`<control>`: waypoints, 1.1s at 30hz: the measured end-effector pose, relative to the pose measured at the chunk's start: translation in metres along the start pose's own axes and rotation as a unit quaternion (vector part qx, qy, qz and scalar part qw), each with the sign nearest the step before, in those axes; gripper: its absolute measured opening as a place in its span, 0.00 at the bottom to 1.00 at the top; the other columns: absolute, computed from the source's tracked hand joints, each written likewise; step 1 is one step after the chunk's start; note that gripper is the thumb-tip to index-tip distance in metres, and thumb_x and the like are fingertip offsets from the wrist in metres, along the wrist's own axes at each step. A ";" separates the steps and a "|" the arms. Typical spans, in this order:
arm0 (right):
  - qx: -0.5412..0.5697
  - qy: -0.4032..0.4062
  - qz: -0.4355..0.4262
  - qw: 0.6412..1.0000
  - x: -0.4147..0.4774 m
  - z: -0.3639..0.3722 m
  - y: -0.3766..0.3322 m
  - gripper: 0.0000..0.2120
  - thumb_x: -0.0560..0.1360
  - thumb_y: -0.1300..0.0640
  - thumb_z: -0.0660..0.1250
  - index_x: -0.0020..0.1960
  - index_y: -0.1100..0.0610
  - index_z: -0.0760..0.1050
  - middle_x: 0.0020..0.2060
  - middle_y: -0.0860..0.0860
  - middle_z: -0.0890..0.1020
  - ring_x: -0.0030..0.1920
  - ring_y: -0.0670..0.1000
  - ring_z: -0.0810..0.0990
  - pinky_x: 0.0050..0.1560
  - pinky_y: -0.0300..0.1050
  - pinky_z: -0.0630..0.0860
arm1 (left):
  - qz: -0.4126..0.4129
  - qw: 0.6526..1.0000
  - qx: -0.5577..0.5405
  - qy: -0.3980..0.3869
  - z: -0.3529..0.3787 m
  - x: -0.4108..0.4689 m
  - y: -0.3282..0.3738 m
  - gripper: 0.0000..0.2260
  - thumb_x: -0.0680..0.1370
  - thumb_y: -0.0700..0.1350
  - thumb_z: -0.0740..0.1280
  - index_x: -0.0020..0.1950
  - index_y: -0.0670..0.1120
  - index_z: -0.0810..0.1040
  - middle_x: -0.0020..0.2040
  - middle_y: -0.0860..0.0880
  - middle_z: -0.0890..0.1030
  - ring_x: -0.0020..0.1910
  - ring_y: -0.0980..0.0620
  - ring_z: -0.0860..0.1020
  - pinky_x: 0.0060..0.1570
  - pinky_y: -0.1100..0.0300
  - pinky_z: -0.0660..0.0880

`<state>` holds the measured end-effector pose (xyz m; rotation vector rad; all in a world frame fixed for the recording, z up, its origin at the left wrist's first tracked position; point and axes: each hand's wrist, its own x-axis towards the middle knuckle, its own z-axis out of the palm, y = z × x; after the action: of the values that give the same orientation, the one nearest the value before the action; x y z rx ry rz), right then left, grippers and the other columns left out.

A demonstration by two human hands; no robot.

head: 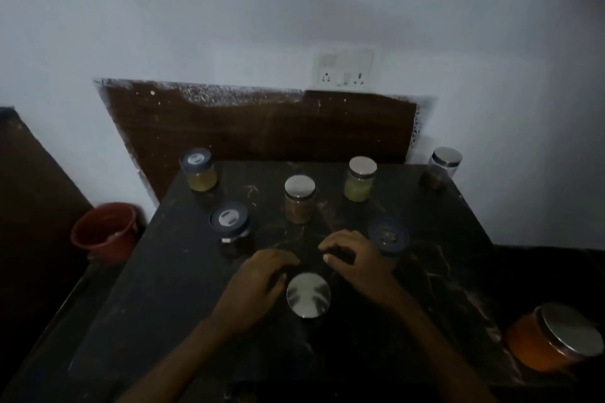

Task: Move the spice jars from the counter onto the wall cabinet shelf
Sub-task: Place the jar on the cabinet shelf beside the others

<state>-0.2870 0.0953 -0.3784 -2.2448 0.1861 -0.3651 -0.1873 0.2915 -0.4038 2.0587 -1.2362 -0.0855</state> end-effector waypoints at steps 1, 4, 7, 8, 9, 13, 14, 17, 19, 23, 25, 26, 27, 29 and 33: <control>0.007 -0.014 0.005 1.000 -0.007 0.007 0.010 0.08 0.71 0.61 0.70 0.49 0.53 0.80 0.48 0.44 0.79 0.53 0.41 0.76 0.57 0.37 0.67 | 0.001 1.000 0.015 -0.025 0.008 -0.006 -0.001 0.18 0.72 0.47 0.56 0.58 0.50 0.78 0.57 0.57 0.77 0.57 0.61 0.71 0.59 0.65 0.67; 0.035 -0.063 0.044 0.996 -0.025 0.026 0.029 0.13 0.70 0.62 0.71 0.54 0.56 0.79 0.54 0.46 0.77 0.57 0.42 0.74 0.60 0.42 0.71 | 0.000 0.993 0.069 -0.097 0.025 -0.021 -0.003 0.22 0.71 0.46 0.53 0.60 0.44 0.78 0.62 0.47 0.77 0.61 0.51 0.72 0.62 0.59 0.69; 0.063 -0.099 0.085 0.989 -0.039 0.041 0.039 0.22 0.69 0.59 0.73 0.62 0.54 0.74 0.64 0.49 0.70 0.65 0.45 0.68 0.66 0.46 0.68 | -0.015 0.986 0.097 -0.137 0.032 -0.034 -0.005 0.24 0.71 0.46 0.52 0.62 0.42 0.77 0.65 0.43 0.75 0.63 0.45 0.73 0.63 0.53 0.71; 0.071 -0.110 0.093 0.987 -0.043 0.045 0.041 0.25 0.69 0.58 0.73 0.65 0.53 0.72 0.66 0.49 0.67 0.67 0.46 0.66 0.68 0.45 0.66 | -0.019 0.984 0.105 -0.143 0.033 -0.037 -0.005 0.25 0.71 0.47 0.51 0.63 0.42 0.76 0.66 0.43 0.73 0.64 0.44 0.73 0.64 0.54 0.69; 0.077 -0.120 0.098 0.985 -0.045 0.048 0.042 0.28 0.69 0.58 0.74 0.66 0.52 0.70 0.68 0.49 0.65 0.69 0.46 0.63 0.69 0.43 0.63 | -0.021 0.983 0.112 -0.148 0.033 -0.040 -0.005 0.26 0.70 0.47 0.51 0.64 0.42 0.76 0.67 0.43 0.72 0.65 0.44 0.72 0.64 0.55 0.68; 0.076 -0.130 0.104 0.983 -0.054 0.062 0.046 0.33 0.67 0.58 0.75 0.69 0.50 0.67 0.68 0.45 0.59 0.68 0.40 0.58 0.64 0.35 0.58 | -0.010 0.981 0.114 -0.159 0.035 -0.049 -0.003 0.26 0.69 0.44 0.52 0.65 0.43 0.74 0.70 0.43 0.70 0.66 0.44 0.71 0.62 0.55 0.69; 0.076 -0.120 0.105 0.984 -0.056 0.065 0.047 0.33 0.66 0.58 0.76 0.68 0.50 0.68 0.68 0.44 0.60 0.67 0.41 0.59 0.63 0.34 0.59 | -0.007 0.982 0.112 -0.154 0.037 -0.051 -0.002 0.25 0.69 0.42 0.53 0.65 0.43 0.74 0.70 0.43 0.70 0.67 0.44 0.71 0.63 0.55 0.68; 0.082 -0.057 0.099 0.990 -0.059 0.077 0.053 0.29 0.65 0.61 0.76 0.64 0.51 0.72 0.64 0.46 0.66 0.66 0.45 0.66 0.60 0.32 0.64 | -0.013 0.985 0.102 -0.140 0.042 -0.057 0.000 0.26 0.69 0.36 0.56 0.67 0.43 0.72 0.71 0.43 0.68 0.69 0.44 0.68 0.65 0.53 0.67; 0.086 -0.031 0.105 0.990 -0.059 0.078 0.054 0.27 0.64 0.61 0.76 0.62 0.51 0.75 0.62 0.46 0.70 0.63 0.46 0.69 0.62 0.37 0.68 | -0.021 0.984 0.099 -0.144 0.043 -0.059 -0.001 0.28 0.70 0.35 0.56 0.70 0.43 0.69 0.74 0.44 0.64 0.72 0.45 0.64 0.68 0.50 0.66; 0.152 -0.021 0.129 0.980 -0.047 0.057 0.037 0.24 0.66 0.57 0.76 0.60 0.52 0.76 0.57 0.46 0.75 0.59 0.43 0.73 0.57 0.30 0.69 | -0.007 0.979 0.094 -0.180 0.030 -0.048 -0.004 0.37 0.71 0.44 0.59 0.77 0.47 0.46 0.77 0.51 0.45 0.76 0.50 0.47 0.73 0.45 0.55; 0.194 -0.042 0.126 0.972 -0.037 0.037 0.021 0.19 0.70 0.54 0.72 0.60 0.50 0.75 0.56 0.46 0.78 0.57 0.44 0.77 0.53 0.34 0.74 | 0.012 0.975 0.106 -0.193 0.015 -0.037 0.001 0.49 0.70 0.55 0.68 0.74 0.53 0.32 0.75 0.55 0.34 0.75 0.53 0.37 0.74 0.47 0.45; 0.217 -0.047 0.127 0.967 -0.032 0.028 0.012 0.17 0.71 0.54 0.70 0.60 0.50 0.75 0.55 0.46 0.79 0.55 0.45 0.78 0.50 0.37 0.77 | 0.020 0.975 0.103 -0.195 0.007 -0.032 0.006 0.54 0.67 0.57 0.72 0.73 0.56 0.29 0.75 0.56 0.31 0.75 0.54 0.35 0.73 0.48 0.43; 0.238 -0.050 0.130 0.961 -0.030 0.020 0.004 0.14 0.73 0.54 0.68 0.59 0.49 0.76 0.54 0.47 0.79 0.53 0.46 0.79 0.46 0.39 0.78 | 0.028 0.977 0.087 -0.192 -0.001 -0.029 0.013 0.57 0.65 0.59 0.74 0.72 0.57 0.28 0.74 0.57 0.30 0.74 0.55 0.34 0.72 0.49 0.43; 0.268 -0.063 0.128 0.953 -0.027 0.008 -0.009 0.13 0.74 0.54 0.66 0.58 0.50 0.76 0.52 0.48 0.80 0.50 0.46 0.81 0.40 0.39 0.79 | 0.036 0.983 0.029 -0.178 -0.010 -0.026 0.026 0.58 0.64 0.61 0.74 0.74 0.55 0.29 0.75 0.58 0.31 0.74 0.59 0.36 0.73 0.54 0.48; 0.276 -0.080 0.124 0.950 -0.031 0.002 -0.022 0.11 0.76 0.53 0.62 0.58 0.48 0.74 0.49 0.48 0.80 0.46 0.43 0.82 0.38 0.37 0.78 | 0.024 0.988 -0.036 -0.145 -0.017 -0.028 0.039 0.57 0.63 0.58 0.77 0.76 0.51 0.38 0.76 0.58 0.39 0.74 0.63 0.46 0.68 0.67 0.58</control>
<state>-0.3158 0.1188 -0.3693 -1.6630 0.2437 -0.0802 -0.2243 0.3121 -0.3761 2.0022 -1.4328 -0.4147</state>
